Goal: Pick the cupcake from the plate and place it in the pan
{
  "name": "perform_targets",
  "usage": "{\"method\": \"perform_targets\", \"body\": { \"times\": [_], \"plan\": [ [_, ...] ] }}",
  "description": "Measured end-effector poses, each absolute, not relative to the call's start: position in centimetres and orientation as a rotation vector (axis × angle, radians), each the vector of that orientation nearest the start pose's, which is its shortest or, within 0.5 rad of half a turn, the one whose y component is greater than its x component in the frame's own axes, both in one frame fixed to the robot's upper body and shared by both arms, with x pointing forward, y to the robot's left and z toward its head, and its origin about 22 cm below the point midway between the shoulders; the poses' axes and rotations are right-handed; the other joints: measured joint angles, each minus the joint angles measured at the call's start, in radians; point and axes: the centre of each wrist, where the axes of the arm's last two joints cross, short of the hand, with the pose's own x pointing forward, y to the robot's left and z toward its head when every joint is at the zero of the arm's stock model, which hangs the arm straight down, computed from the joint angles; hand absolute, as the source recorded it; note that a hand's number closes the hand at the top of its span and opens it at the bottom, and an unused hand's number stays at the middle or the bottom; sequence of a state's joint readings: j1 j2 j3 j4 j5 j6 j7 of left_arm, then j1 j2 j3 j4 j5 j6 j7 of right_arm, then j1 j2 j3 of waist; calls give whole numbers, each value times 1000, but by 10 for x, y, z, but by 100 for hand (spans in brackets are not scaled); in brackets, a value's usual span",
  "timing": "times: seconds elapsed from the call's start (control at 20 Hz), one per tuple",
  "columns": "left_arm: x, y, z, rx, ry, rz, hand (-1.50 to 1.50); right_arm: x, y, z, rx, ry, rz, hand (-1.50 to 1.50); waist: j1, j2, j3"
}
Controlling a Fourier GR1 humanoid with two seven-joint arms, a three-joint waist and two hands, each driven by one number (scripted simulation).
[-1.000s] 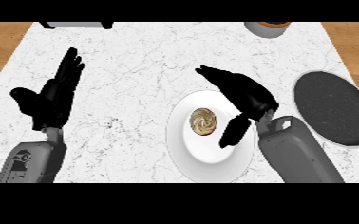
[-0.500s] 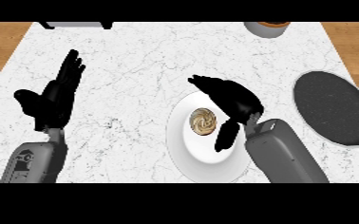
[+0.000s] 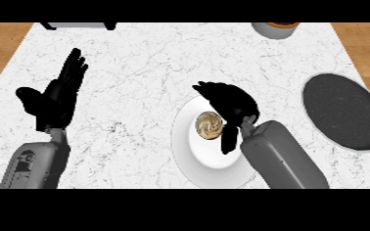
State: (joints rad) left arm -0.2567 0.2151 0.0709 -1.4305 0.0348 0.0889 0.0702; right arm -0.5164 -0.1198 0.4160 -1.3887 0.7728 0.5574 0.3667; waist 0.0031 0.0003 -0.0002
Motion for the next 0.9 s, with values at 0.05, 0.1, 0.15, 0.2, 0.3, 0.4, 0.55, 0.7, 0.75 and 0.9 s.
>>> {"method": "perform_targets", "body": {
  "times": [0.05,0.1,0.15,0.2,0.3,0.4,0.55,0.7,0.75,0.9],
  "plan": [
    [304,279,48,201,-1615,-51,0,318,-105,76,-455,-1142,1544,-150,0,0,0],
    [305,278,49,200,-1612,-53,0,317,-103,76,-457,-1133,1551,-150,0,0,0],
    [305,279,49,202,-1615,-53,0,318,-102,73,-461,-1125,1558,-150,0,0,0],
    [304,280,48,205,-1618,-52,0,318,-100,68,-458,-1112,1560,-150,0,0,0],
    [303,276,44,199,-1614,-52,0,317,-96,66,-452,-1103,1563,-150,0,0,0],
    [299,282,47,203,-1613,-48,0,316,-96,61,-452,-1092,1568,-150,0,0,0],
    [299,281,51,198,-1612,-54,0,322,-90,53,-457,-1077,1582,-150,1,0,0],
    [300,279,47,199,-1614,-52,0,326,-86,40,-476,-1058,1602,-150,1,0,0],
    [299,279,47,203,-1614,-53,0,325,-89,38,-476,-1052,1605,-150,1,0,0],
    [305,280,50,199,-1612,-51,0,326,-91,29,-465,-1027,1615,-150,0,0,0]
  ]
}}
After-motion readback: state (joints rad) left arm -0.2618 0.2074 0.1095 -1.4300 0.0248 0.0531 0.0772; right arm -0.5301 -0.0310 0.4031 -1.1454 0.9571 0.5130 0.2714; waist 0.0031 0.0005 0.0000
